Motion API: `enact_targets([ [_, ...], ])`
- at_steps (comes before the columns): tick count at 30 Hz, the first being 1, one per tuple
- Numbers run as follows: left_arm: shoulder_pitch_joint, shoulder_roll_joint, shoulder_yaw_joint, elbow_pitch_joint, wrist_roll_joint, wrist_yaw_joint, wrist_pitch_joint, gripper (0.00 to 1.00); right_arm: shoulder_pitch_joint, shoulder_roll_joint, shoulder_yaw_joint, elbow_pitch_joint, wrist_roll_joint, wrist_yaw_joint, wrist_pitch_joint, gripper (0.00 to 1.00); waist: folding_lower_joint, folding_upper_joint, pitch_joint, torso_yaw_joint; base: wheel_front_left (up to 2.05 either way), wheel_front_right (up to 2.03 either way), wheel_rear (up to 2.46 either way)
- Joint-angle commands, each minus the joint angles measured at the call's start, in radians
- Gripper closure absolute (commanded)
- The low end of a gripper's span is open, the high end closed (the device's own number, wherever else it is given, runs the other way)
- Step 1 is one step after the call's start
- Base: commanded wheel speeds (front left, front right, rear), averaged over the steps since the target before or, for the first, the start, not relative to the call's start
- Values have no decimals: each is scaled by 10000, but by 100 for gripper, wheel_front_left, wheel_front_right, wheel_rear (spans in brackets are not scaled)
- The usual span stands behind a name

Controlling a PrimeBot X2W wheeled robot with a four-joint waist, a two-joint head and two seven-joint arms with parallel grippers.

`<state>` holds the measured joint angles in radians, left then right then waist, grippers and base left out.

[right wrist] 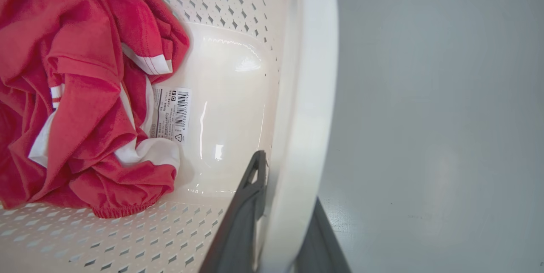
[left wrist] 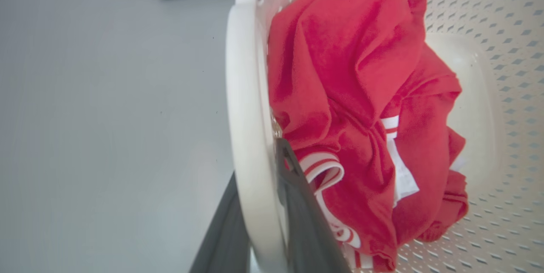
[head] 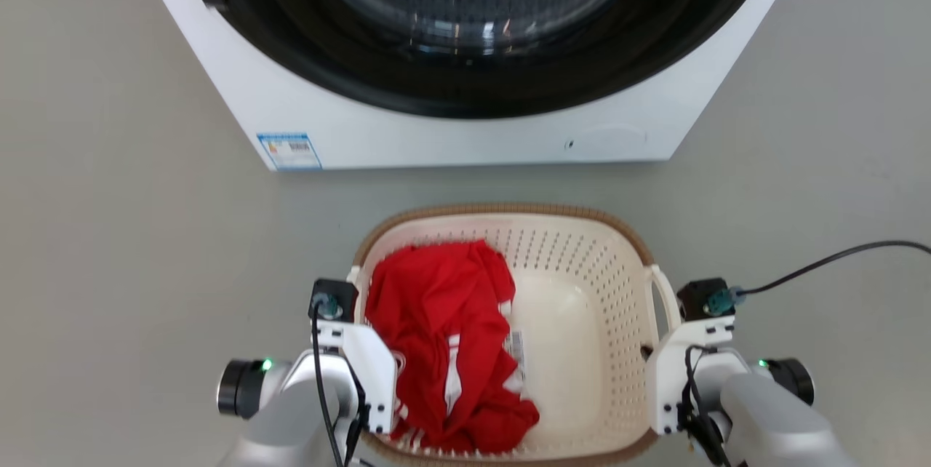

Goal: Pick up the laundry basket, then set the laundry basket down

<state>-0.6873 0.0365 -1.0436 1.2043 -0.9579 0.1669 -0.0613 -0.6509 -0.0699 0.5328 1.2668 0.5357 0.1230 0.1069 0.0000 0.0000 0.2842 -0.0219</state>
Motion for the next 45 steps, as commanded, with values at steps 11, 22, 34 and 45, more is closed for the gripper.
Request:
enact_targets([
  [11, 549, 137, -291, -203, -426, -324, 366, 100, 852, 197, 946, -684, 664, 77, 1029, 100, 0, 0, -1725, -323, 0, 0, 0],
  [22, 816, 137, -544, -78, -691, -626, 587, 100, 1106, 197, 1589, -1128, 1242, 77, 1617, 100, 0, 0, -2191, -631, 0, 0, 0],
  [34, 963, 137, -780, -124, -972, -794, 898, 100, 1142, 197, 1937, -1013, 1696, 77, 1710, 100, 0, 0, -2373, -661, 0, 0, 0],
  [45, 1087, 137, -929, -38, -1155, -790, 945, 100, 1131, 197, 2194, -944, 1955, 77, 1648, 100, 0, 0, -2541, -574, 0, 0, 0],
])
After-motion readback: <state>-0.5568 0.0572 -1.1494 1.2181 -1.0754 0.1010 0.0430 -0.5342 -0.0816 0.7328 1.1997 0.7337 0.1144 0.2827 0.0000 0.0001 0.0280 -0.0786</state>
